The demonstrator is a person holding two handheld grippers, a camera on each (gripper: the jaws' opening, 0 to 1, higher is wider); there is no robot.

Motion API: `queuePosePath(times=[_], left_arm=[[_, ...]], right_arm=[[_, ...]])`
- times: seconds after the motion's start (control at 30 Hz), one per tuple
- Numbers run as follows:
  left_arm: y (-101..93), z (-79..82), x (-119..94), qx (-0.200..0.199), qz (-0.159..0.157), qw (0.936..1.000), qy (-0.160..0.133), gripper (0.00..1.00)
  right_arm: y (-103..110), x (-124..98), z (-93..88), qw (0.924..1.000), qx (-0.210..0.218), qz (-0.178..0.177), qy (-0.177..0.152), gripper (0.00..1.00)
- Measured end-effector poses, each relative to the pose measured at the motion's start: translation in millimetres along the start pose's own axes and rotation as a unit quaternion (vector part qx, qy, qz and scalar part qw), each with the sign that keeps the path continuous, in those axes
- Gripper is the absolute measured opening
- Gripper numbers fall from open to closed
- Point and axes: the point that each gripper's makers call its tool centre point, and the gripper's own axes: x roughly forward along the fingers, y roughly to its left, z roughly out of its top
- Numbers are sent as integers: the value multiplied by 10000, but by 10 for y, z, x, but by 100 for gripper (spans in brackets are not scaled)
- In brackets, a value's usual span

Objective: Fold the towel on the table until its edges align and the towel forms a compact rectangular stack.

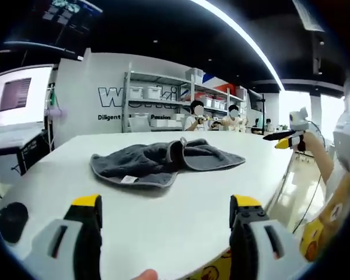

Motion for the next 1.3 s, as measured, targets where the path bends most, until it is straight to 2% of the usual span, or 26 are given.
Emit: queuePosePath(times=[0.2, 0.33, 0.37, 0.43, 0.53, 0.67, 0.83, 1.03, 1.17, 1.3], left_arm=[[-10, 57, 95, 170, -370, 9992, 18, 95], [-20, 68, 193, 495, -593, 9970, 100, 95], [-50, 55, 248, 583, -810, 9949, 149, 95], [-54, 48, 322, 581, -1002, 9932, 153, 94], [-30, -5, 422, 707, -1164, 9903, 259, 93], [-3, -36, 626, 1130, -1405, 9834, 201, 91], [-18, -3, 839, 1470, -1812, 9724, 30, 79], [9, 15, 1007, 1592, -2116, 9642, 96, 63], [80, -35, 1117, 1707, -2317, 9576, 145, 57], [135, -121, 1211, 1760, -2393, 9544, 299, 50]], right_arm=[[-19, -30, -19, 10000, 26, 11, 15, 99], [-27, -58, -27, 10000, 36, 2, 13, 99], [-27, -70, -30, 10000, 54, 12, 12, 99], [-26, -85, -31, 10000, 75, 20, 3, 99], [-30, -99, -31, 10000, 69, 14, 0, 99], [-31, -114, -39, 10000, 60, 27, 9, 99], [-24, -113, -57, 9999, 72, 74, 29, 99], [-14, -113, -66, 9999, 85, 102, 29, 99], [2, -121, -73, 9999, 87, 113, 33, 99], [-12, -132, -82, 9999, 104, 93, 28, 99]])
